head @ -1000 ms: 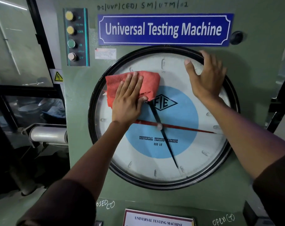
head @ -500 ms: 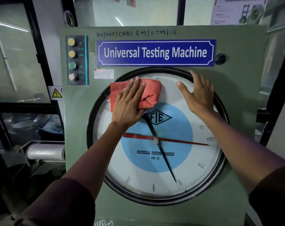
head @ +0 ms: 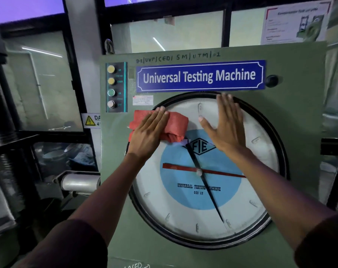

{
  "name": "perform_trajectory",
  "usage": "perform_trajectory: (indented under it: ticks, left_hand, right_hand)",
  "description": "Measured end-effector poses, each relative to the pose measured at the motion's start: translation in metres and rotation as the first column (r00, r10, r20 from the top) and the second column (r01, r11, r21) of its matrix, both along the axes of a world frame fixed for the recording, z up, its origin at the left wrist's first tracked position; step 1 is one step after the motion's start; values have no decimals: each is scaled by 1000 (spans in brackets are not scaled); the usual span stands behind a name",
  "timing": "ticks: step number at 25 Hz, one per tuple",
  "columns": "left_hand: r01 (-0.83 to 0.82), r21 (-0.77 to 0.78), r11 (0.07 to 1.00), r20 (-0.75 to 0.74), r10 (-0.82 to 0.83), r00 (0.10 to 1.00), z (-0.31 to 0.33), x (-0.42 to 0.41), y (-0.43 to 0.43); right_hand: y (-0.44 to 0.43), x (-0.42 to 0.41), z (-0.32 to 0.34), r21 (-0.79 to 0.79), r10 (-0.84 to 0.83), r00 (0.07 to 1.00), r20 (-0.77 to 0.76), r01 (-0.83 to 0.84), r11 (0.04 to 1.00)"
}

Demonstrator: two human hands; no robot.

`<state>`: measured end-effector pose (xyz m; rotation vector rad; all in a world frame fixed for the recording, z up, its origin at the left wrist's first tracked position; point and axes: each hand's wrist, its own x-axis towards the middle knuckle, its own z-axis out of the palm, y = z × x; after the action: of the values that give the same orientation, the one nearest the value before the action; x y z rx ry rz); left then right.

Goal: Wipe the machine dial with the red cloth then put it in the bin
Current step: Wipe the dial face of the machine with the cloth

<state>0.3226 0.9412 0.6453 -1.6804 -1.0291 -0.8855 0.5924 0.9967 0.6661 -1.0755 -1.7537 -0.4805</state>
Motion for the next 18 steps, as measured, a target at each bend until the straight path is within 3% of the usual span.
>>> perform_trajectory:
  ticks: [6,10,14,18]
  left_hand:
    - [-337,-8,941,49,337,940,-2,-43,-81]
    - [-617,-38,786,70,618,783,-23,-84,-168]
    - [-754,-84,651,82,759,646,-58,-119,-264]
    - [-873,-164,459,97,888,449,-87,-146,-362]
  right_hand:
    - [-37,-83,-11,79,169,971,169,-184,980]
    - [-76,-142,-33,0,278,939,202,-284,959]
    - [-129,-199,-58,-54,465,865,187,-463,885]
    - [-193,-259,-86,-122,632,753,183,-621,775]
